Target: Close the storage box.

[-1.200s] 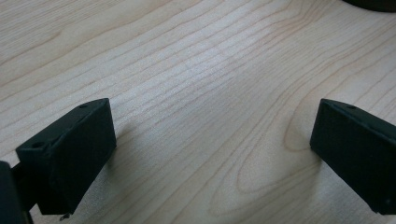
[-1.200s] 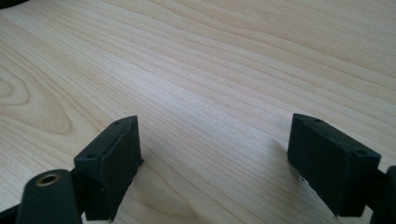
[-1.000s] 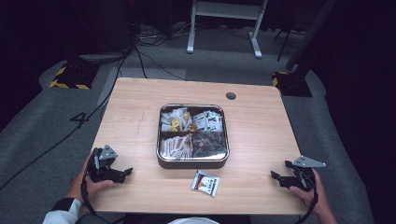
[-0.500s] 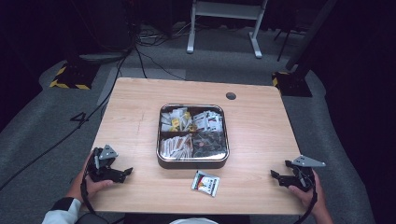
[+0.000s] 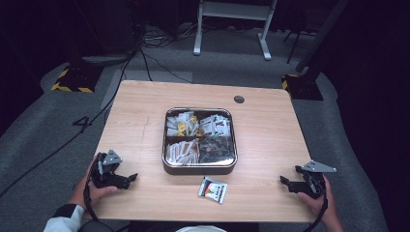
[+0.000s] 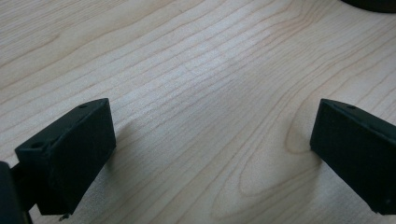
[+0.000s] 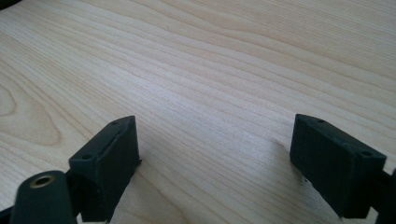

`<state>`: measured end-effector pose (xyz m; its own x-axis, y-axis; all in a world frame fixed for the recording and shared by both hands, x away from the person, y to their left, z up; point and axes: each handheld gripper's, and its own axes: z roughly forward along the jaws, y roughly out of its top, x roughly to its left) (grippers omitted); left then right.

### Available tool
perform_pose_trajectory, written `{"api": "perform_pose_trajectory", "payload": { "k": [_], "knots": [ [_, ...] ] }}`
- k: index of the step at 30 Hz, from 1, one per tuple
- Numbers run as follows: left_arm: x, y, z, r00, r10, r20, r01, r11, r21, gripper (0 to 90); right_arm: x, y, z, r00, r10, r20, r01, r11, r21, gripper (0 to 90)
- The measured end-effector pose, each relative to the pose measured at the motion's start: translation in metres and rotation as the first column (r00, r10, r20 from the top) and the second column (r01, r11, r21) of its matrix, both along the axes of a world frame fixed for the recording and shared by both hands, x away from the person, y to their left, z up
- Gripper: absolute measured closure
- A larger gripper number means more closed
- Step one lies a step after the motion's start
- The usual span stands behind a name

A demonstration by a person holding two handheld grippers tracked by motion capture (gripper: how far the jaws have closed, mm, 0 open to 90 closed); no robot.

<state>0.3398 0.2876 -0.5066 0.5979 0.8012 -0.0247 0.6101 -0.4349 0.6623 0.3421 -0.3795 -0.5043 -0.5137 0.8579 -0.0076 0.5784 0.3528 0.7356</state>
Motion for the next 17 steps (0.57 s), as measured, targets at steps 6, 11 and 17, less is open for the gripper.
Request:
{"api": "perform_pose_trajectory", "payload": {
  "k": [6,11,17],
  "knots": [
    [0.0009,0.0,0.0001,1.0,-0.002,0.002,0.002,1.0,0.002,0.3,0.0004,0.0002,0.0,1.0,-0.001,0.0,0.001,1.0,-0.001,15.3],
    [0.001,-0.0001,0.0001,1.0,-0.002,0.001,0.002,1.0,0.002,0.3,0.0004,0.0001,0.0,1.0,0.0,0.0,0.0,1.0,-0.002,15.4],
    [0.0011,-0.0002,0.0,1.0,0.0,0.003,0.0,1.0,0.001,0.2,0.0005,0.0,-0.0001,1.0,0.0,0.001,0.0,1.0,-0.002,15.3]
  ]
}}
